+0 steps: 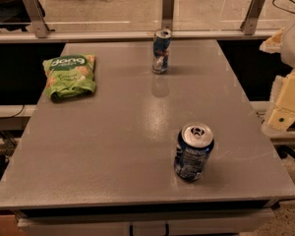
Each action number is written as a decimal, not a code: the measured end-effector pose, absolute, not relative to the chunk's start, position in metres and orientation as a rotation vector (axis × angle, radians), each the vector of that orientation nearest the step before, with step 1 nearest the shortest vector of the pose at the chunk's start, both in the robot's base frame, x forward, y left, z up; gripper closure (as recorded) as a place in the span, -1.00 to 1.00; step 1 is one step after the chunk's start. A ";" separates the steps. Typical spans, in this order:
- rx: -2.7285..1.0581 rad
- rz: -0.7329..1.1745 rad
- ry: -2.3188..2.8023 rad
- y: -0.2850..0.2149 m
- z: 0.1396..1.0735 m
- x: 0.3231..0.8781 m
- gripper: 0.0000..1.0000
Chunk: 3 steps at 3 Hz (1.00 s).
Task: Knock pepsi can over
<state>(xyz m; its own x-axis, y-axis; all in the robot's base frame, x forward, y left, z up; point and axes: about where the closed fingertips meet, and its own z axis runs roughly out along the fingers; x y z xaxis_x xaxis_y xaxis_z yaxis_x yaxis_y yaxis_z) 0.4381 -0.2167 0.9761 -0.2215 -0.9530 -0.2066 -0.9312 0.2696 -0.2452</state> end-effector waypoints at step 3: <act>-1.693 0.013 2.184 -0.211 0.963 0.432 -1.00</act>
Offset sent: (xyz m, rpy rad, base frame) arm -0.0204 0.0026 -0.0373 0.2588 0.0393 0.0271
